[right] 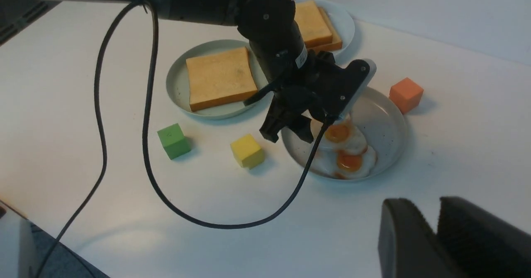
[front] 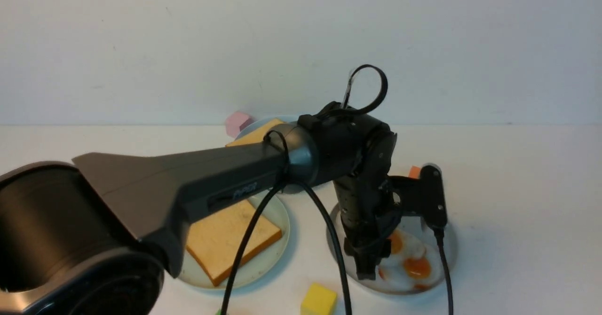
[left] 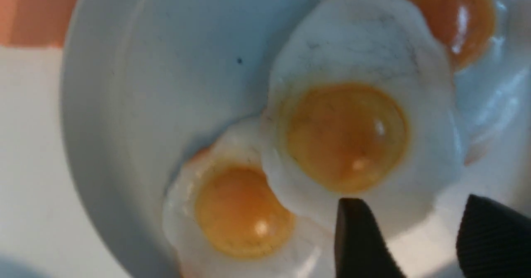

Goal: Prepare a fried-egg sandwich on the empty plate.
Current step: Use the right arm to grab a fried egg

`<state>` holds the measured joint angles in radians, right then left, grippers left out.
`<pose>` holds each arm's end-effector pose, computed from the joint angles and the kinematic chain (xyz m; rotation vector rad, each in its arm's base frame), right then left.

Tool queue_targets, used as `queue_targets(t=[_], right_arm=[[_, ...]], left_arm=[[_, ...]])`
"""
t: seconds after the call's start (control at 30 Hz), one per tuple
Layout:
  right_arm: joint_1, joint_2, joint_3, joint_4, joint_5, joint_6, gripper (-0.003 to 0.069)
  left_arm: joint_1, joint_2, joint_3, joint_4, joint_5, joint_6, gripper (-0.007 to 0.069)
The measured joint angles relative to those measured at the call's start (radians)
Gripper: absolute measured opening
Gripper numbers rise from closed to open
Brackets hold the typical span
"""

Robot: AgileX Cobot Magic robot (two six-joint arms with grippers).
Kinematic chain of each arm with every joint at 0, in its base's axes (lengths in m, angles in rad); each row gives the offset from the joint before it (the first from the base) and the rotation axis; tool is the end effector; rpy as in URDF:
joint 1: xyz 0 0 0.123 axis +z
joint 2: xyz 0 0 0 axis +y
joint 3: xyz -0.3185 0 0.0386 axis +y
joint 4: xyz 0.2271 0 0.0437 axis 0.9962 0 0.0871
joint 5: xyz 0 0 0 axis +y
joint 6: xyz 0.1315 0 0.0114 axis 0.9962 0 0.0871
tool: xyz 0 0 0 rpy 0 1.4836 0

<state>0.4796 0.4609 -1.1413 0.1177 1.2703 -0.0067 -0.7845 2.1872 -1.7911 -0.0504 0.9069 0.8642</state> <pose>-0.0104 0.0113 0.4130 -0.5368 2.0262 0.4260 0.3416 -0.3483 0.1896 2.0216 1.9153 -0.0431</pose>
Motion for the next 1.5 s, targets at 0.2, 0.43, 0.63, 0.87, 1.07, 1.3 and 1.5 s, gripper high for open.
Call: queue_targets(t=[0.2,0.43,0.63,0.87,1.07,1.3,1.5], right_arm=[[0.000,0.152,0.000,-0.046,0.000,0.013,0.0155],[0.005,0.442,0.000,-0.045,-0.055,-0.020,0.0155],[0.016,0.670,0.001,0.018,-0.146,-0.048,0.0157],[0.165,1.031,-0.008,-0.059,-0.324,-0.074,0.0214],[0.206,1.271,-0.092,-0.237,-0.390,-0.016,0.0454],[0.207,1.417,-0.148,-0.371,-0.476,0.032,0.0673],[0.173,1.507,-0.148,-0.447,-0.547,0.066,0.0666]], left_arm=[[0.000,-0.203,0.001,0.086,0.120,-0.388,-0.0007],[0.015,-0.643,0.206,0.113,0.194,-0.678,-0.0013],[0.015,-1.015,0.615,0.069,0.029,-0.761,-0.0013],[0.015,-1.504,1.037,0.077,-0.236,-0.954,-0.0013],[0.015,-1.759,1.135,0.127,-0.282,-1.064,-0.0013],[0.015,-1.844,1.143,0.180,-0.268,-1.154,-0.0013],[0.015,-1.826,1.144,0.184,-0.228,-1.158,-0.0013]])
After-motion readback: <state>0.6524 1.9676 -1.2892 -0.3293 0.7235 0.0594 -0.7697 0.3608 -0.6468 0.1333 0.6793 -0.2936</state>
